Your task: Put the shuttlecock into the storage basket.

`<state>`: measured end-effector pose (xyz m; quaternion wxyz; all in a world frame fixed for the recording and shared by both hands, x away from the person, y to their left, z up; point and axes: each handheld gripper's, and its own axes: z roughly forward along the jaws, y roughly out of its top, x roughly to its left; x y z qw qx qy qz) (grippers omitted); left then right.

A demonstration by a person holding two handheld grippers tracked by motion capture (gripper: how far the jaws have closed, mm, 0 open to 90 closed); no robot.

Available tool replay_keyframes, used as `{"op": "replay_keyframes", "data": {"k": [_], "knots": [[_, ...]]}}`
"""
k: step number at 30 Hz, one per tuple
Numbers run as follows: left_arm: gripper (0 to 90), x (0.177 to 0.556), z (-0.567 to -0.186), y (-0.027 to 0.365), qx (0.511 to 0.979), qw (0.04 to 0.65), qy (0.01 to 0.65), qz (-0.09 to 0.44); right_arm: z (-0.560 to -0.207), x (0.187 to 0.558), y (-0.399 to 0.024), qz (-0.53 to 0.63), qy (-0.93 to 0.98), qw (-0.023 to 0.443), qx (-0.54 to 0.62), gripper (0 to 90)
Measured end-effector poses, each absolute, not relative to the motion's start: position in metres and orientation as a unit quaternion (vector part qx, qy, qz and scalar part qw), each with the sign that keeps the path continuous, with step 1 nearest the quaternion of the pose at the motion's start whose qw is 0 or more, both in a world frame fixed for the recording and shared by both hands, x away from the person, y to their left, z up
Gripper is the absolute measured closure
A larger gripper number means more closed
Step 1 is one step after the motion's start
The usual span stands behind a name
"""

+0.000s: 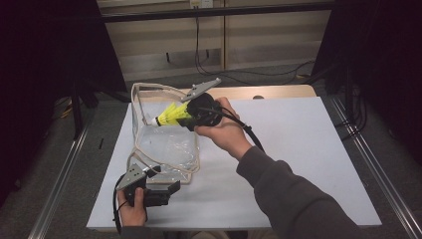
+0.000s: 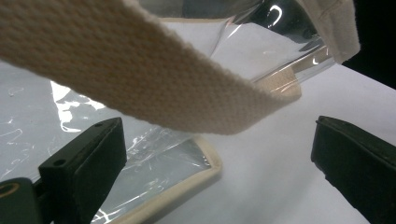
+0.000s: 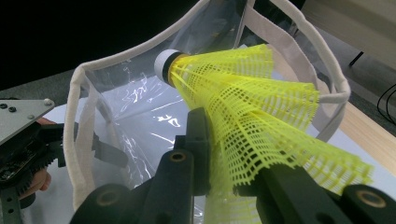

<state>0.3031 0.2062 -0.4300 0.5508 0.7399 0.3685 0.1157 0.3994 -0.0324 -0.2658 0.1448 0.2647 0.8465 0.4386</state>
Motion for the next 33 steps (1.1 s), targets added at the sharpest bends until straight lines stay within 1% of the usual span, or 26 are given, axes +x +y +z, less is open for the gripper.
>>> {"op": "replay_keyframes", "data": {"k": [33], "knots": [[3.4,0.303,-0.431,0.206,0.738,0.551,0.371,0.119,-0.279,0.406,-0.011,0.421,0.857,0.148,0.258,80.0]]}}
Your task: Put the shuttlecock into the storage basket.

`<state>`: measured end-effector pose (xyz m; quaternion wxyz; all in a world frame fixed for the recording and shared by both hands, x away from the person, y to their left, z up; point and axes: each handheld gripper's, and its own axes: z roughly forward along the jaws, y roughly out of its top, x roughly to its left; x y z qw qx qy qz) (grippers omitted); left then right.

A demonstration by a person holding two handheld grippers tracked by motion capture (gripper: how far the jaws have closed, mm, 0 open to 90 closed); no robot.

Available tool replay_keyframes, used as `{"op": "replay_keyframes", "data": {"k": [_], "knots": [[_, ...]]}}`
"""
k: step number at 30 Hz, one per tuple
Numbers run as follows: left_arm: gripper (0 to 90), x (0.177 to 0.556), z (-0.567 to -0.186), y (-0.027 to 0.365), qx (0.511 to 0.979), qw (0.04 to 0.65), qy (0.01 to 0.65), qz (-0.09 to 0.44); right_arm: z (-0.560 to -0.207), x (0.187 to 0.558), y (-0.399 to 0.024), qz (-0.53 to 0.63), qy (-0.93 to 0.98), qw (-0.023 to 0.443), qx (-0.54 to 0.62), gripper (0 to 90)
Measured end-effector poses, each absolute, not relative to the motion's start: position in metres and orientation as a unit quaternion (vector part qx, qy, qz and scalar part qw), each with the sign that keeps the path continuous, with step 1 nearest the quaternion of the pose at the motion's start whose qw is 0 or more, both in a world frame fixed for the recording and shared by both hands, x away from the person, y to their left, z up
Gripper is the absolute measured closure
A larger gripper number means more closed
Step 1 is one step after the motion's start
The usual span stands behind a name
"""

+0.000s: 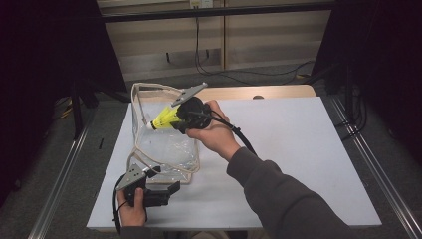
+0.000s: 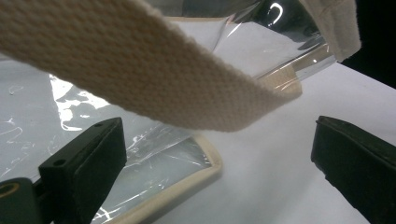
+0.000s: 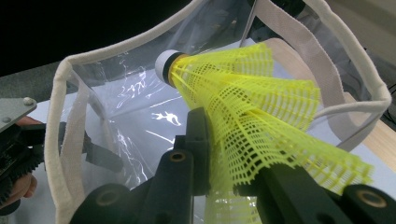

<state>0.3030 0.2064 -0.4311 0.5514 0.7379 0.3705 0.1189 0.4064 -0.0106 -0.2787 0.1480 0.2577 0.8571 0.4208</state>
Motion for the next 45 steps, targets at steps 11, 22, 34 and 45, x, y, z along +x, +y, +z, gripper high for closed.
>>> {"op": "replay_keyframes", "data": {"k": [11,22,34,45], "knots": [[3.4,0.303,-0.431,0.206,0.739,0.551,0.369,0.115,-0.268,0.404,-0.012,0.420,0.858,0.155,0.251,80.0],[3.4,0.302,-0.431,0.206,0.736,0.554,0.371,0.118,-0.272,0.402,-0.001,0.416,0.863,0.151,0.245,80.0],[3.4,0.302,-0.430,0.206,0.735,0.555,0.372,0.118,-0.282,0.404,0.012,0.403,0.869,0.144,0.246,80.0],[3.4,0.302,-0.431,0.205,0.736,0.554,0.370,0.118,-0.291,0.409,0.021,0.399,0.871,0.139,0.250,79.9]]}}
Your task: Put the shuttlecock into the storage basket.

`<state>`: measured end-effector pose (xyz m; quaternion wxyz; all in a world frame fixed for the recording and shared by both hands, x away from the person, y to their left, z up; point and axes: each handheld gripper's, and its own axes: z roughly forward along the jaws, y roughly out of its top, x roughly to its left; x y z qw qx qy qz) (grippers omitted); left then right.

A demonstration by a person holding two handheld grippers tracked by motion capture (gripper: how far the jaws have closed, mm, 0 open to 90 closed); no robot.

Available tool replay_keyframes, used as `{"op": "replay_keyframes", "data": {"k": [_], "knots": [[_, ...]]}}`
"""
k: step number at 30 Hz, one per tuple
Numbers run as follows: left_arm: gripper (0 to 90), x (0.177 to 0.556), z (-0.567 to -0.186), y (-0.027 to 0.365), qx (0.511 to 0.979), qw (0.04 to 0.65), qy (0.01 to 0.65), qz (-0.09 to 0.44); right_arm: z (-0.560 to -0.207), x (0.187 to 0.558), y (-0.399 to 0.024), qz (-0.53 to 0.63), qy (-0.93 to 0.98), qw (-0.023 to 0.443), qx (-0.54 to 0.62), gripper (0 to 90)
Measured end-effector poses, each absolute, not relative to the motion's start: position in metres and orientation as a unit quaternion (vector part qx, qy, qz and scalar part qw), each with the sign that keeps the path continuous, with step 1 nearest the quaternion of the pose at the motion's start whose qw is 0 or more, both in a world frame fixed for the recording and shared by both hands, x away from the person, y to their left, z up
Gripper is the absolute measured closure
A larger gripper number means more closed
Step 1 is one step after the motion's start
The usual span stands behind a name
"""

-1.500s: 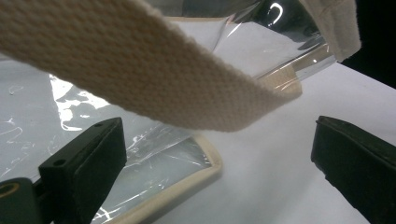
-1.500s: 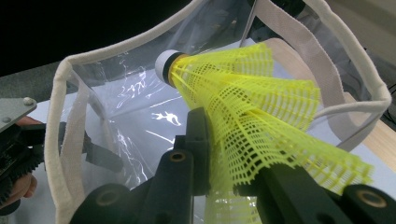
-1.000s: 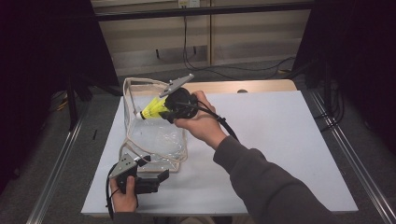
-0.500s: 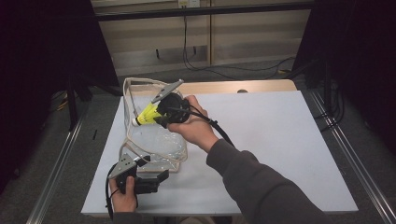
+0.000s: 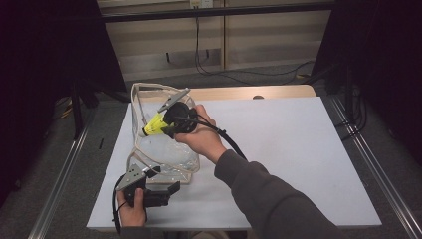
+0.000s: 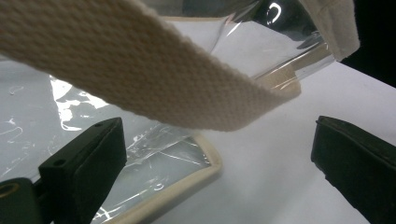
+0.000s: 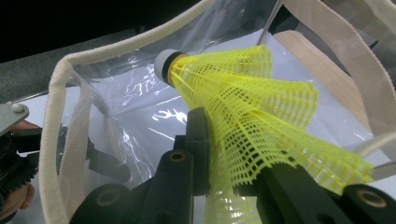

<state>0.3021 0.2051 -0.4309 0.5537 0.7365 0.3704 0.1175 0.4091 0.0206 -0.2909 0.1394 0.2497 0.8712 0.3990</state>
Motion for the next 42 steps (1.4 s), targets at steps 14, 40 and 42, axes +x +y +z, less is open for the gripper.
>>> {"op": "replay_keyframes", "data": {"k": [14,40,42], "knots": [[3.4,0.302,-0.431,0.204,0.738,0.553,0.369,0.116,-0.301,0.414,0.030,0.393,0.873,0.133,0.257,79.9],[3.4,0.302,-0.432,0.205,0.737,0.554,0.370,0.115,-0.313,0.420,0.048,0.375,0.881,0.128,0.258,79.8],[3.4,0.302,-0.432,0.205,0.736,0.554,0.370,0.115,-0.314,0.420,0.049,0.373,0.882,0.129,0.257,79.8]]}}
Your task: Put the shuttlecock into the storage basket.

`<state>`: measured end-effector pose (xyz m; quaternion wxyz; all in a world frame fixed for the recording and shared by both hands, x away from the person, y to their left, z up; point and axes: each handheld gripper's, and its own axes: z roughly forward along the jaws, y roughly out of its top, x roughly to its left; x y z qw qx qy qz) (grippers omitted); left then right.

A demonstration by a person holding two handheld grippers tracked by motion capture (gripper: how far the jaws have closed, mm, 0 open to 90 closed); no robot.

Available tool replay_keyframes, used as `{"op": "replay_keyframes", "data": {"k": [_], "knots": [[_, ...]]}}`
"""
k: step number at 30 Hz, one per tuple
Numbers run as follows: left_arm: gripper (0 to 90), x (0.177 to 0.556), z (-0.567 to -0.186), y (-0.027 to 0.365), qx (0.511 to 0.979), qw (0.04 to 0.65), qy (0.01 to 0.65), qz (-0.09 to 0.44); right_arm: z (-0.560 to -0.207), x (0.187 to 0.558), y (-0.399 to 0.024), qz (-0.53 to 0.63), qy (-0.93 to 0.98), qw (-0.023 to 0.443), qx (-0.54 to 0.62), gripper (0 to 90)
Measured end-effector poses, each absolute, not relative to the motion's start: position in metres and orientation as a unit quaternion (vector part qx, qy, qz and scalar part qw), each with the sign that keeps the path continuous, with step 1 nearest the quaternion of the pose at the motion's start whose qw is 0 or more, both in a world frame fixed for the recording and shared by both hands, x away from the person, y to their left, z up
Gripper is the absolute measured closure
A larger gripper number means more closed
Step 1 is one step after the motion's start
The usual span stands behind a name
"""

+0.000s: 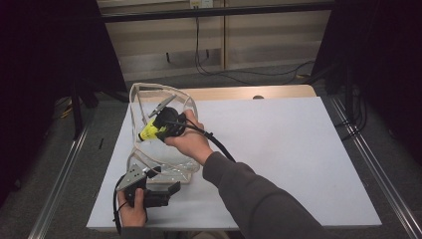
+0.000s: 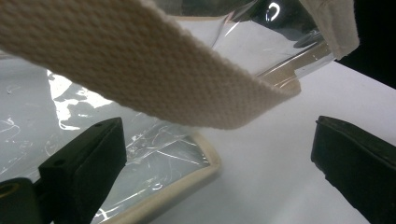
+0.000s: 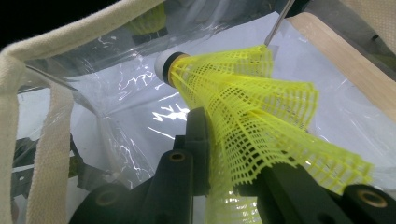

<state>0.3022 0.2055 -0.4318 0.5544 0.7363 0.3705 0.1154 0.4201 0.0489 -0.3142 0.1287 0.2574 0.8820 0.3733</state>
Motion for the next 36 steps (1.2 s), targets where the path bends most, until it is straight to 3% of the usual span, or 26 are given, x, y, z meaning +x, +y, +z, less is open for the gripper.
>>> {"op": "replay_keyframes", "data": {"k": [36], "knots": [[3.4,0.302,-0.431,0.206,0.735,0.556,0.371,0.113,-0.324,0.420,0.065,0.368,0.882,0.118,0.268,79.4]]}}
